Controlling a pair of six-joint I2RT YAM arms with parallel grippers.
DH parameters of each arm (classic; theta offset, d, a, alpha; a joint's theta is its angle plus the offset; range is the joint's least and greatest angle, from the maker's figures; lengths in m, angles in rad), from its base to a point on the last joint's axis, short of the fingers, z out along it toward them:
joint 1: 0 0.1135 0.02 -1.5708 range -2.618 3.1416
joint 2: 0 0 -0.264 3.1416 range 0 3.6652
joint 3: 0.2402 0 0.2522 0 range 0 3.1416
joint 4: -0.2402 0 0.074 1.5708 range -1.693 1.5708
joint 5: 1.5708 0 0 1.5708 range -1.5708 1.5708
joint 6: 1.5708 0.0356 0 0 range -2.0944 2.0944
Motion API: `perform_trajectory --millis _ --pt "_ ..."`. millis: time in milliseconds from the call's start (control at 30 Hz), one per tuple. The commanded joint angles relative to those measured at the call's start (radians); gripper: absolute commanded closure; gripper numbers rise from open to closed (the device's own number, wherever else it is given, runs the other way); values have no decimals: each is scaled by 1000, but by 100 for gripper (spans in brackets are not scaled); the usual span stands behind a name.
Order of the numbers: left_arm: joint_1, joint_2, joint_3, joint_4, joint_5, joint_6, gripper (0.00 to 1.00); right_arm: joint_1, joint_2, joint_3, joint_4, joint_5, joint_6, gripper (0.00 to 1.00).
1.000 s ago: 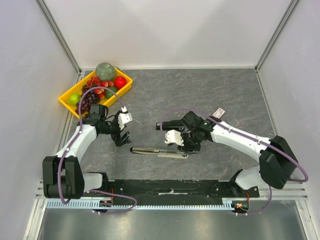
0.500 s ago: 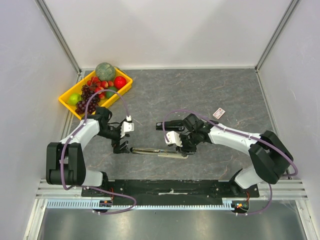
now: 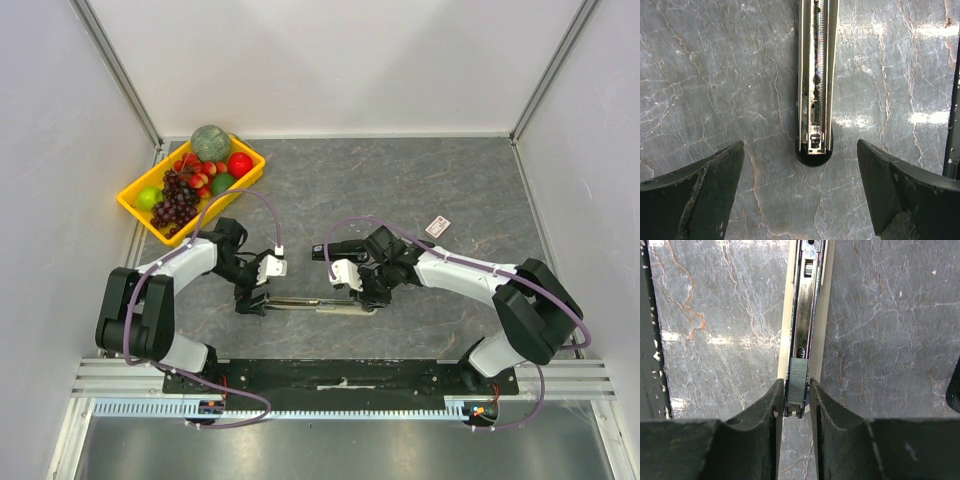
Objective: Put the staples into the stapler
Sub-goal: Install the staple into the stapler, then close the stapler at the center of the board.
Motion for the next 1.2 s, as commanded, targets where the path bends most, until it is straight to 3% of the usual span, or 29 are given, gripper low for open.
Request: perform_trajectory --millis 0,233,467,500,833,967,1100,1167 --pt "-25 15 11 35 -25 -58 1 -2 2 7 29 3 10 68" --pt "-52 27 9 35 -42 -76 11 -4 18 2 25 0 13 72" --pt "-60 6 -21 46 -60 -74 1 -2 6 -7 16 -12 2 63" --pt "-60 7 -21 47 -67 -74 1 -2 3 -7 16 -11 -2 60" --pt "-60 32 -28 40 -87 -62 1 -4 -5 -26 -4 -14 -37 58" --pt "-58 35 -25 35 -87 -51 1 -4 13 -18 2 0 -30 64" --pt "-60 53 -17 21 -82 -42 0 -5 30 -10 2 4 -21 78" --pt "-60 65 -8 12 -82 -39 7 -4 33 -9 4 4 -21 83"
